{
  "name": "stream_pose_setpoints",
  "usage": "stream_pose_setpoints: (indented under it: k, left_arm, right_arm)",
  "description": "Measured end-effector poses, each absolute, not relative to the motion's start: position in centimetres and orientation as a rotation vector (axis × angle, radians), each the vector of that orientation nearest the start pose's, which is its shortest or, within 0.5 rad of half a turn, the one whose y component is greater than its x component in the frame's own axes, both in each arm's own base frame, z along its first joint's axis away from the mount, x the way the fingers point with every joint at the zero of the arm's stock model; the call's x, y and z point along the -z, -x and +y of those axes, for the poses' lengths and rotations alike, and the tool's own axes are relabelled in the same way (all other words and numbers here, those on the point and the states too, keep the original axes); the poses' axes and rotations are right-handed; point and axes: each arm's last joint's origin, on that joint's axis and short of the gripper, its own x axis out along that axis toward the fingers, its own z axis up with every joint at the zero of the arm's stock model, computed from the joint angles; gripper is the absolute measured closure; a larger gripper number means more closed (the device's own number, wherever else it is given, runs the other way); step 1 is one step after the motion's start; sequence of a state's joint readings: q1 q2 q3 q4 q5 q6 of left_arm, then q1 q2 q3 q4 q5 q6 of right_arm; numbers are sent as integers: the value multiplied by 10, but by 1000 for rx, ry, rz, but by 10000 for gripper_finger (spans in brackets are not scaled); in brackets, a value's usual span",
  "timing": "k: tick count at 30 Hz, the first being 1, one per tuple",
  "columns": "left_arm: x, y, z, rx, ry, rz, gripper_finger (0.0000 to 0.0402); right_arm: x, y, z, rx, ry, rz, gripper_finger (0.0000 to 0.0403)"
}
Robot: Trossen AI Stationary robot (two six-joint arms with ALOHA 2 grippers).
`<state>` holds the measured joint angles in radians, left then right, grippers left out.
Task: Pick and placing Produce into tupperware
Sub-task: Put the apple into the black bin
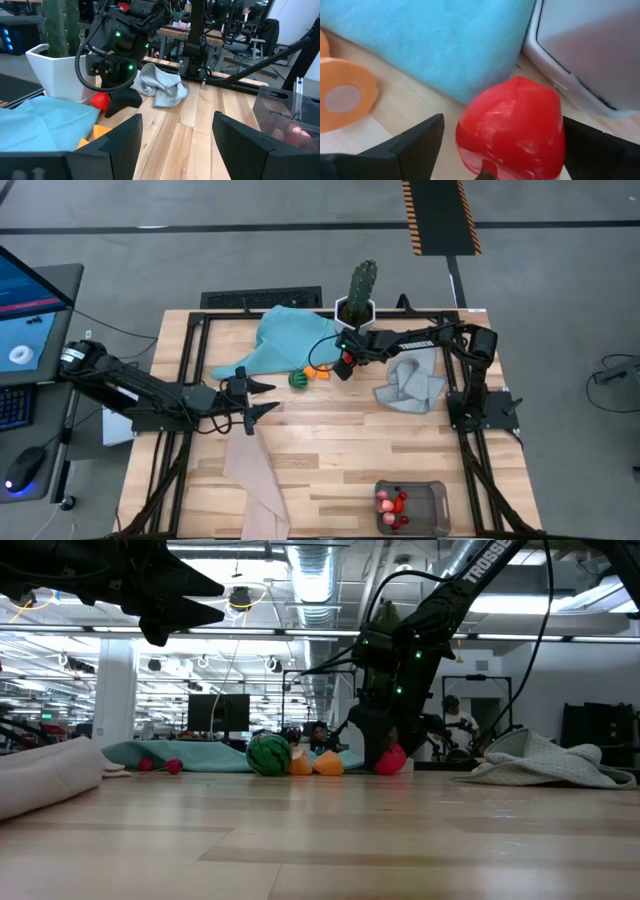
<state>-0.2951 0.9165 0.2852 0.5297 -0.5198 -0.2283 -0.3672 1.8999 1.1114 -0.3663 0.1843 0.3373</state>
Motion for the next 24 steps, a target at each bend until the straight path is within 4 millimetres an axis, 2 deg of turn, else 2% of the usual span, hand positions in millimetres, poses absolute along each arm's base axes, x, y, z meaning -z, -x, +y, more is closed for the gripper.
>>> stream_pose_setpoints:
  k: [11,17,24]
  left_arm:
    - [-207,-181,-40,-234,186,68,171]
    - [-207,-181,-40,-234,186,68,171]
    - [-207,-181,-40,-234,186,68,171]
  right_arm:
    - [-133,-331,-133,685,-409,1097,108]
    - [-133,-333,-127,661,-428,1100,98]
    - [-133,-342,-102,604,-413,1107,114]
